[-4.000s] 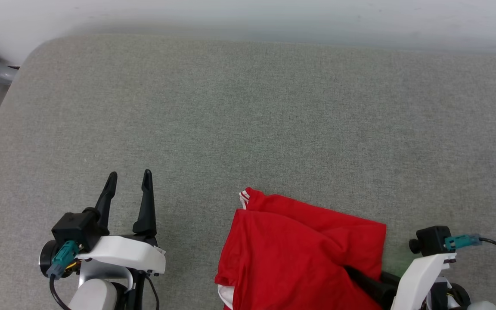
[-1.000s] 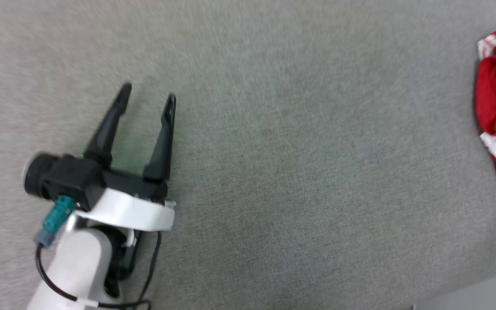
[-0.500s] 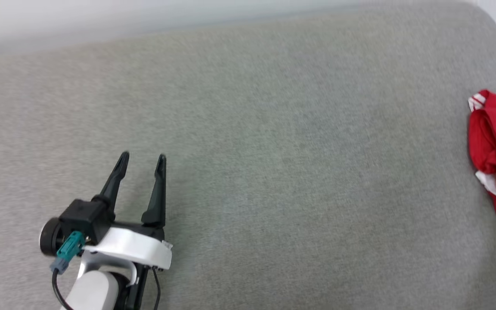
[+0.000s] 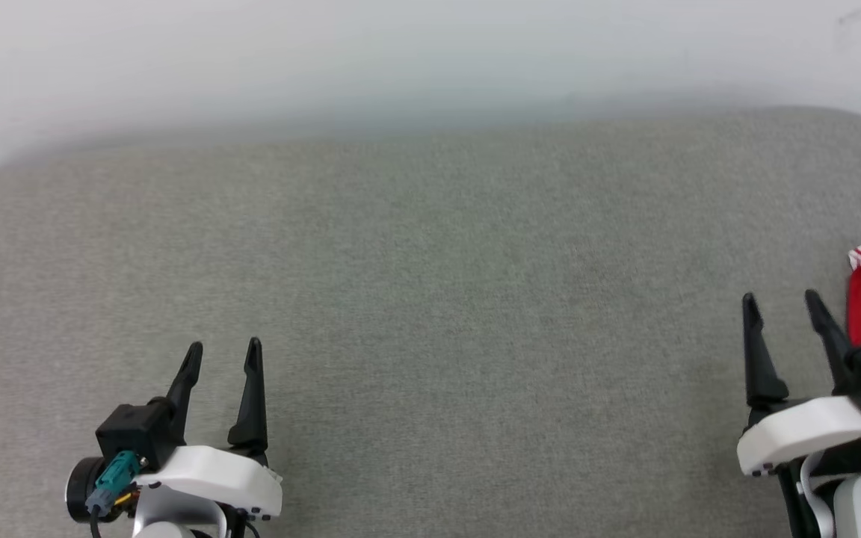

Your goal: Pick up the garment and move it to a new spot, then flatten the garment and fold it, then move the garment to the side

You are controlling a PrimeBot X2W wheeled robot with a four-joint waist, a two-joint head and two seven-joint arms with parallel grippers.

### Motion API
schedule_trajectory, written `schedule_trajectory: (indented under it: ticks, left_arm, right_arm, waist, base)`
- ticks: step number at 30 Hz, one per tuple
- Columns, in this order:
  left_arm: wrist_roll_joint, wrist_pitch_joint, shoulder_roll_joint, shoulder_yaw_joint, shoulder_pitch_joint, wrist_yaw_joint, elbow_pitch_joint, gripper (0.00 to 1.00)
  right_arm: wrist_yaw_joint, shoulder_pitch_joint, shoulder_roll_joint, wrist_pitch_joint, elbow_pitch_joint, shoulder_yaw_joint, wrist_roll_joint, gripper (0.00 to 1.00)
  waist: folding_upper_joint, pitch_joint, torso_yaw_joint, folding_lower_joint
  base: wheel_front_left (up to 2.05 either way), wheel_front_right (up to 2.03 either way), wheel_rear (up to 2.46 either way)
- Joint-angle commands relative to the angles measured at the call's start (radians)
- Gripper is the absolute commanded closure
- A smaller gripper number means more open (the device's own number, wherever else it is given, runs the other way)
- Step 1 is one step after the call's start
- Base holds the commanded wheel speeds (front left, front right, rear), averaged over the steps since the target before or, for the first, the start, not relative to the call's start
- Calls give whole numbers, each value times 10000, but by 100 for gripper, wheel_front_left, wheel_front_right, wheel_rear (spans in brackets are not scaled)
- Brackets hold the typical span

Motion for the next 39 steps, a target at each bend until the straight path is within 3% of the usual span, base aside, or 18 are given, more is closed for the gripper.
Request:
schedule_trajectory:
  ticks: [1, 9, 20, 39]
  left_arm:
    - [-63, -67, -23, 45, 160, 26, 111, 0]
    - [-94, -146, 49, 185, 609, 85, 545, 0]
    - [-1, -116, 112, -32, 936, 89, 488, 0]
    - [-10, -23, 225, -208, 730, 174, 610, 0]
  right_arm:
    - [-16, 341, 48, 114, -298, 148, 145, 0]
    - [-16, 1763, 245, 845, -2062, 855, 545, 0]
    - [-16, 3269, 273, 1465, -3672, 948, 941, 0]
    - [-15, 3338, 277, 1542, -3884, 1075, 1046, 0]
  waist:
    - [0, -410, 343, 2]
    - [0, -1298, 806, 2]
    - [0, -1462, 688, 2]
    - [0, -1536, 687, 2]
  base:
    - [0, 0, 0]
    - [0, 0, 0]
    - [0, 0, 0]
    - [0, 0, 0]
